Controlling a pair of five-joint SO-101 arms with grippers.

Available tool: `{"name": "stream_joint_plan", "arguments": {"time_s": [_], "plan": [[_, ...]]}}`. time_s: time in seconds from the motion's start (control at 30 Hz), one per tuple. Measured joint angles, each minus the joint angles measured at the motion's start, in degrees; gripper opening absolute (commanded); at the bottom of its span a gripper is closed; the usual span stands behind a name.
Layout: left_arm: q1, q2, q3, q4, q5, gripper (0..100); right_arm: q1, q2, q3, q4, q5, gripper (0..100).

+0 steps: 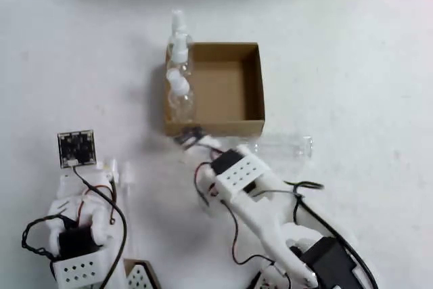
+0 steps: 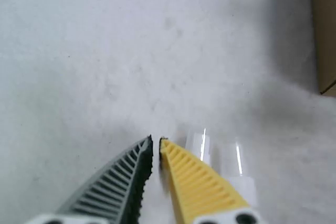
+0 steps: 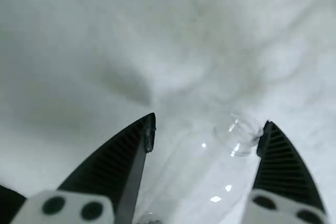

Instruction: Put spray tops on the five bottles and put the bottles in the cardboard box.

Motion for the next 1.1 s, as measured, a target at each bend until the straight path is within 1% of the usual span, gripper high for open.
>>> {"name": "stream_joint_plan", "arguments": {"time_s": [0.07,0.13,0.2,0.33,0.43,0.6,0.7,0.8,0.97,1.1], "plan": [[0.0,0.0,0.0,0.0,0.0,3,-0.2,0.0,0.0,-0.2,4.7,27.6],[0.0,0.0,0.0,0.0,0.0,3,0.0,0.0,-0.3,0.2,7.6,27.6],[0.0,0.0,0.0,0.0,0.0,3,0.1,-0.3,-2.2,2.0,8.4,27.6],[0.0,0.0,0.0,0.0,0.0,3,2.7,-3.8,-6.5,8.3,8.2,27.6],[0.0,0.0,0.0,0.0,0.0,3,4.2,-7.8,-7.6,12.8,4.7,27.8],[0.0,0.0,0.0,0.0,0.0,3,4.0,-12.0,-7.6,18.5,-6.2,27.9],[0.0,0.0,0.0,0.0,0.0,3,4.4,-12.2,-7.6,19.3,-11.5,27.9],[0.0,0.0,0.0,0.0,0.0,2,4.2,-12.3,-6.5,18.5,-13.4,27.9],[0.0,0.0,0.0,0.0,0.0,2,0.6,-12.4,-1.6,15.9,-13.9,27.9],[0.0,0.0,0.0,0.0,0.0,2,0.0,-12.4,1.8,13.4,-13.9,27.9]]}}
